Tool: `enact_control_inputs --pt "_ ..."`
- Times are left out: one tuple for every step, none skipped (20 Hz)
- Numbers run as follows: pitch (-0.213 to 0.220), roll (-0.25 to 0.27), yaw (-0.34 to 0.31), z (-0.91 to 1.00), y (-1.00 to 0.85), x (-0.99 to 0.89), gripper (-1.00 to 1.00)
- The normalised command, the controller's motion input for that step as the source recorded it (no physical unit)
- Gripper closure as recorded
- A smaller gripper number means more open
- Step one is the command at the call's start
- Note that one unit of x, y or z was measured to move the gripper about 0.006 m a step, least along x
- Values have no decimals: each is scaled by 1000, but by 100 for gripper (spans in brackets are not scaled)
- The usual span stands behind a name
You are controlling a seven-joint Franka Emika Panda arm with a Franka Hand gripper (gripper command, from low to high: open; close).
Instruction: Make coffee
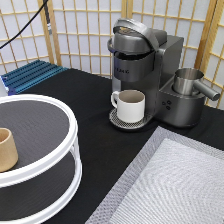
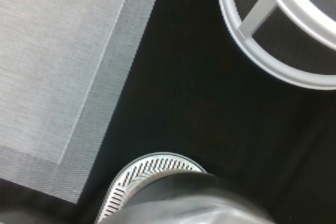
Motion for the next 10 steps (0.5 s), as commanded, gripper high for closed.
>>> enact_control_inputs --pt "34 12 -73 -340 -186 3 -100" --pt "30 12 -75 -383 -169 0 -100" --pt "26 6 -84 -391 -126 0 -100" --pt "26 0 -86 -294 -74 0 -100" --pt "25 0 -85 -174 -9 34 -100" --pt "7 0 -89 -137 0 60 -100" --pt "0 12 -62 -117 0 14 -100" --pt "0 15 -61 -109 0 0 -100" --pt "0 21 -63 -77 -49 0 -100" --pt "0 27 -61 -109 -103 0 -100"
